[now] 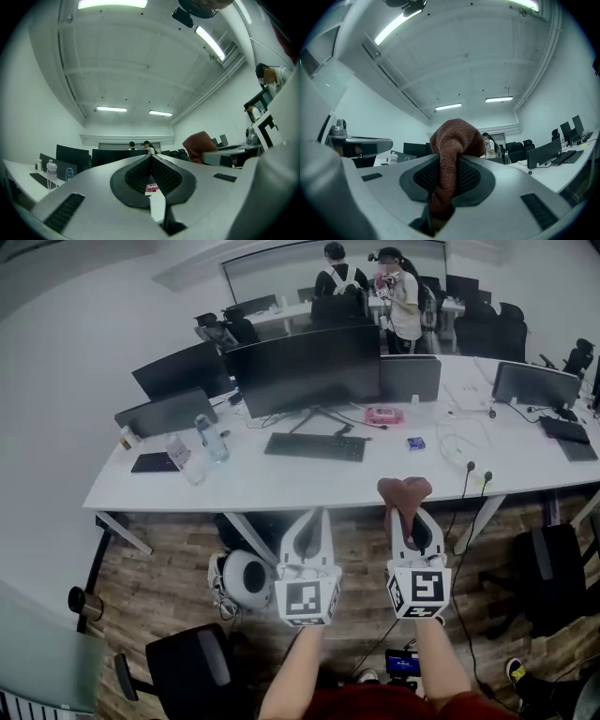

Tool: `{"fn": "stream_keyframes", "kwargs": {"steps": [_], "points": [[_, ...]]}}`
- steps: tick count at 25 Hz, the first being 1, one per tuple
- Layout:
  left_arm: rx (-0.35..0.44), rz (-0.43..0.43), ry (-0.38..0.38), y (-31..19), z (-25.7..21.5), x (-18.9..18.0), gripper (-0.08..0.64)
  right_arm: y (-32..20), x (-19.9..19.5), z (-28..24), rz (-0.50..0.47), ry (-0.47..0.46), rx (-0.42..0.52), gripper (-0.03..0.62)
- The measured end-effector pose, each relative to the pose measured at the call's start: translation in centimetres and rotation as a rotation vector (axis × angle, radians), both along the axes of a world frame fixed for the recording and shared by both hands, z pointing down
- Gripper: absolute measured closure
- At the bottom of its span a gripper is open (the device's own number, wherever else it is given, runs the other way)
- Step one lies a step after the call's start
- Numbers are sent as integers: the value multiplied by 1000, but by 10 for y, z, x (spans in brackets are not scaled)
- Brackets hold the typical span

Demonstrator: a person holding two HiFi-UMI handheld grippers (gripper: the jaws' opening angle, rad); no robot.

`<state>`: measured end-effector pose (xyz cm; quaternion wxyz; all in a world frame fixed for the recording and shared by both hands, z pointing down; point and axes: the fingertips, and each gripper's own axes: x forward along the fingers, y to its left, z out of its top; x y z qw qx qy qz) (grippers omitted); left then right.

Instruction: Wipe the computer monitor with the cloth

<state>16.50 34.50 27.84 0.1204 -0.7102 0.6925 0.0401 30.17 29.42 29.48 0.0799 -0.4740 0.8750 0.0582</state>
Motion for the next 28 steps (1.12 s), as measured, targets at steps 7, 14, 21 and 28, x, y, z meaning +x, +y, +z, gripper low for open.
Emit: {"fn": "stream_keyframes", "kwargs": {"steps": [7, 14, 21, 28], "points": [[-2, -21, -16, -21, 2, 0, 532, -24, -3, 2, -22, -1, 1, 509], [5, -10, -3, -60, 9, -37, 532, -63, -36, 7, -4, 10, 4, 509], [7, 0, 19, -112, 11, -94, 532, -114, -93, 7, 5, 27, -6, 509], [-7, 4, 42, -156, 14, -150, 532, -158, -146, 7, 23, 33, -21, 509]]}}
